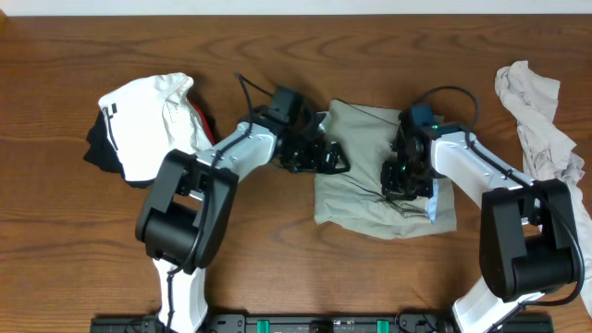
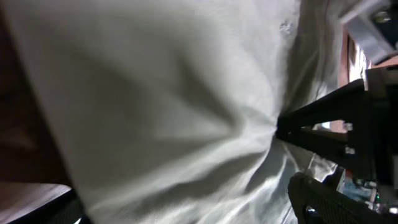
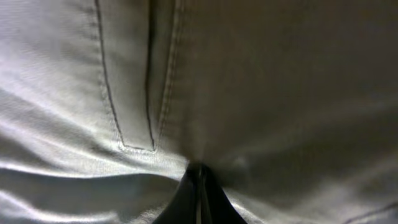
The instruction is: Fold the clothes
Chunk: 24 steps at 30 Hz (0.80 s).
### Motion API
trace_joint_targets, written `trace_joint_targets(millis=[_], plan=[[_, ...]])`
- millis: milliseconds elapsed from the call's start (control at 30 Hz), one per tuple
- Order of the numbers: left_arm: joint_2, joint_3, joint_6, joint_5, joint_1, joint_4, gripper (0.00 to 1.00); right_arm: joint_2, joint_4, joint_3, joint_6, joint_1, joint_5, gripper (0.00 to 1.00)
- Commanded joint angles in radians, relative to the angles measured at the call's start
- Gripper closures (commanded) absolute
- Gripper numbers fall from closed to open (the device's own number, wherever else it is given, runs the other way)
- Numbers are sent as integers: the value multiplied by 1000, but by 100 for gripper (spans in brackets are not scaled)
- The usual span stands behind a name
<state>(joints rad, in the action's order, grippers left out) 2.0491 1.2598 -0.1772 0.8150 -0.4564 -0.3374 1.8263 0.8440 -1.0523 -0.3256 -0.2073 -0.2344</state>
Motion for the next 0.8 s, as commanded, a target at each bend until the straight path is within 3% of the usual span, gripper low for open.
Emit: trace_joint_targets(millis=[0, 100, 233, 367, 467, 533, 667, 767], plan=[[35, -2, -8, -15, -35, 26, 11, 9, 6, 20, -29, -6, 21, 96], [38, -2, -8, -35, -51, 57, 23, 9, 8, 20, -29, -7, 21, 96], [38, -2, -8, -60, -58, 64, 45, 9, 8, 20, -28, -8, 21, 96], [38, -2, -51, -48, -65, 111, 52, 9, 10, 20, -25, -9, 21, 96], [38, -2, -65, -3, -74, 143, 50, 9, 11, 20, -25, -9, 21, 96], [38, -2, -66, 13, -79, 155, 37, 9, 11, 20, -25, -9, 21, 96], [38, -2, -72, 13, -93, 172, 24, 9, 8, 20, -25, -9, 21, 96], [39, -2, -71, 16, -110, 172, 23, 9, 8, 20, -24, -9, 22, 95]])
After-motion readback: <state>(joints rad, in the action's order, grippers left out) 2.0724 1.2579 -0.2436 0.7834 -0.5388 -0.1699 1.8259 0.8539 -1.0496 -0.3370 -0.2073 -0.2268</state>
